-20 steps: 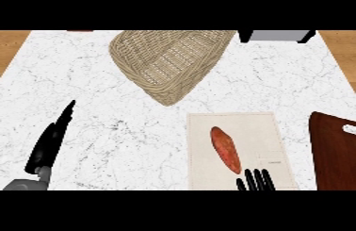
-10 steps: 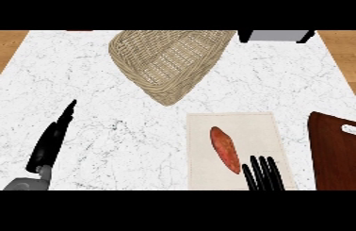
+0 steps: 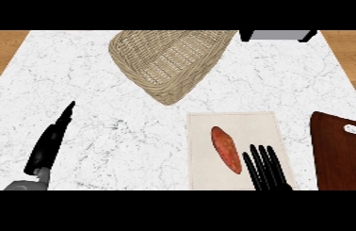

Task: Pick the sweet potato from the placemat and place it in the basket

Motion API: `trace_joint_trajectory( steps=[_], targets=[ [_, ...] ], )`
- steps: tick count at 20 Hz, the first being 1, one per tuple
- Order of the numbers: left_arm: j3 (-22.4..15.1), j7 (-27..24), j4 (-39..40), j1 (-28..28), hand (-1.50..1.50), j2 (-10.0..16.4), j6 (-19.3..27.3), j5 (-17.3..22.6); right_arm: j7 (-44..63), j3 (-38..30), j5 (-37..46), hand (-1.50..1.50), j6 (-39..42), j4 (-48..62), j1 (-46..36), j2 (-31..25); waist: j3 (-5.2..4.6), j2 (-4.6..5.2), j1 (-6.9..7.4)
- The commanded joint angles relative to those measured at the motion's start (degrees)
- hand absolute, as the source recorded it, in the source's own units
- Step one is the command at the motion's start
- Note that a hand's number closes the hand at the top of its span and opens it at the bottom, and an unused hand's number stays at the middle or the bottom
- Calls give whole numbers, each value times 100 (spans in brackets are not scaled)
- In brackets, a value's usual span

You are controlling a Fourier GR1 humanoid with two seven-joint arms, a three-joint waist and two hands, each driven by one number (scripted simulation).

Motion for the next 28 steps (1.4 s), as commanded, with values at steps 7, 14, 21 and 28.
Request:
trace_joint_trajectory(
  steps=[7, 14, 21, 28],
  targets=[
    [-31, 110, 216, -294, 0, -192, 46, -251, 820, -37, -15, 150, 602, 884, -1443, 678, 135, 25, 71],
    [135, -296, 240, 53, 0, -170, -172, -155, 232, 301, -550, 150, 299, 1997, -1879, 680, 136, 27, 97],
    [321, -84, 138, -166, 0, -190, -226, -241, 516, 498, 14, 150, -208, 2424, -2151, 689, 135, 19, 78],
    [349, 37, -20, -17, 0, -368, -263, -321, 1521, 824, 1164, 150, -1119, 1408, -1537, 695, 133, 5, 46]
  ],
)
